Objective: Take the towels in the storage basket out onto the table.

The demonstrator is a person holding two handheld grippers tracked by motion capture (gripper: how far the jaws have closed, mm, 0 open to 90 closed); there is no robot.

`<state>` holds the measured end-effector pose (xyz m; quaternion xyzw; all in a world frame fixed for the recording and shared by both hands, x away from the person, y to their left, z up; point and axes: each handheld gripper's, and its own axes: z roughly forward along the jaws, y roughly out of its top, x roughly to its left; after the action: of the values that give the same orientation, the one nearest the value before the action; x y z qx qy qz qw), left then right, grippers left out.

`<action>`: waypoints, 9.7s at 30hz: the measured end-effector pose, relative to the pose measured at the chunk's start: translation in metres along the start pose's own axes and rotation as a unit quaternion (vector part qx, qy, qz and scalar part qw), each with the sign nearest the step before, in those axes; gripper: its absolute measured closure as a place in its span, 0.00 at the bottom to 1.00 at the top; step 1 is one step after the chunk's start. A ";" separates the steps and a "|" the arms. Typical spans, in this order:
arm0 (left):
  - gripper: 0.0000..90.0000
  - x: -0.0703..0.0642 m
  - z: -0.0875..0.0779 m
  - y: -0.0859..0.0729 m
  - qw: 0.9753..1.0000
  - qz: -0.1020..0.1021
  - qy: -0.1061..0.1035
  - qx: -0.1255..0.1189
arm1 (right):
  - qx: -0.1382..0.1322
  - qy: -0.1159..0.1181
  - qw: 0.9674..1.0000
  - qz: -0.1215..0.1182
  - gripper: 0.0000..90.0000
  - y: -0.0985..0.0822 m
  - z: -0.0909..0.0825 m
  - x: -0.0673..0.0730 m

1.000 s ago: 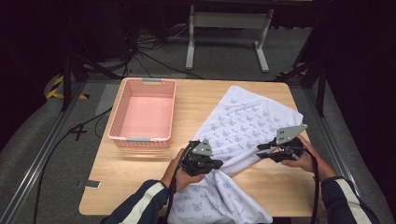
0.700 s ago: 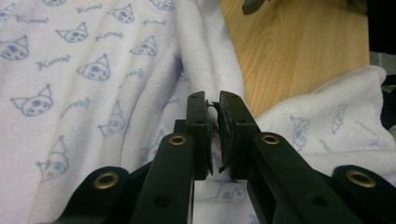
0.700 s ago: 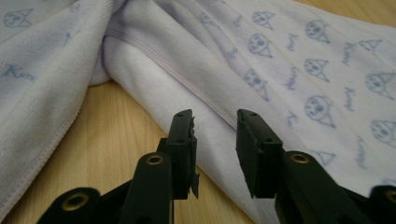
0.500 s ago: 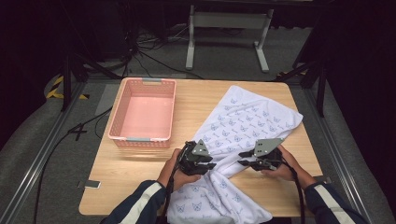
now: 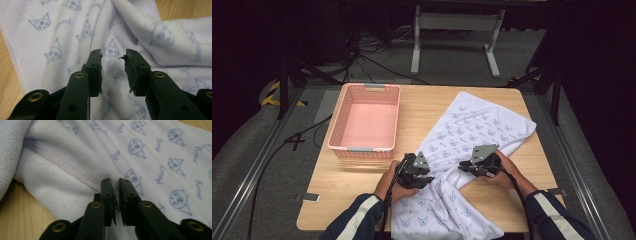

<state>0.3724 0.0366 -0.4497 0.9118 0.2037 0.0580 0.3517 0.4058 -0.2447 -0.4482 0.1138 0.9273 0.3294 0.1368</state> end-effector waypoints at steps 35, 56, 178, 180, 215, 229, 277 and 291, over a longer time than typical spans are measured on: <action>0.63 -0.038 0.029 0.028 0.997 0.070 -0.019 0.016 | 0.080 -0.173 0.964 0.186 0.80 -0.105 -0.117 -0.051; 0.63 -0.016 0.027 0.014 0.999 0.031 0.000 0.014 | 0.076 -0.131 0.964 0.221 0.66 -0.112 -0.108 0.001; 0.32 0.108 0.086 0.082 0.966 -0.191 0.170 -0.025 | 0.036 -0.193 0.918 0.345 0.42 -0.111 -0.063 -0.139; 0.33 0.109 0.088 0.084 0.965 -0.191 0.179 -0.023 | 0.029 -0.199 0.915 0.350 0.42 -0.112 -0.062 -0.142; 0.93 0.020 -0.017 0.081 0.986 -0.045 0.097 -0.131 | -0.094 -0.107 0.970 0.196 0.96 -0.057 -0.136 -0.063; 0.92 -0.054 -0.002 -0.003 0.998 0.057 -0.004 0.018 | 0.011 0.027 0.992 0.120 0.96 -0.093 -0.122 0.059; 0.92 0.036 -0.056 0.073 0.985 0.033 0.127 -0.111 | -0.108 -0.138 0.972 0.154 0.96 -0.055 -0.151 -0.055; 0.95 -0.042 -0.051 -0.031 0.996 0.065 0.033 -0.043 | -0.040 0.020 0.996 0.078 0.96 -0.091 -0.153 0.065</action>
<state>0.3115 0.0720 -0.4304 0.9046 0.1529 0.1191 0.3796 0.2839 -0.3830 -0.4044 0.1729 0.9042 0.3784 0.0964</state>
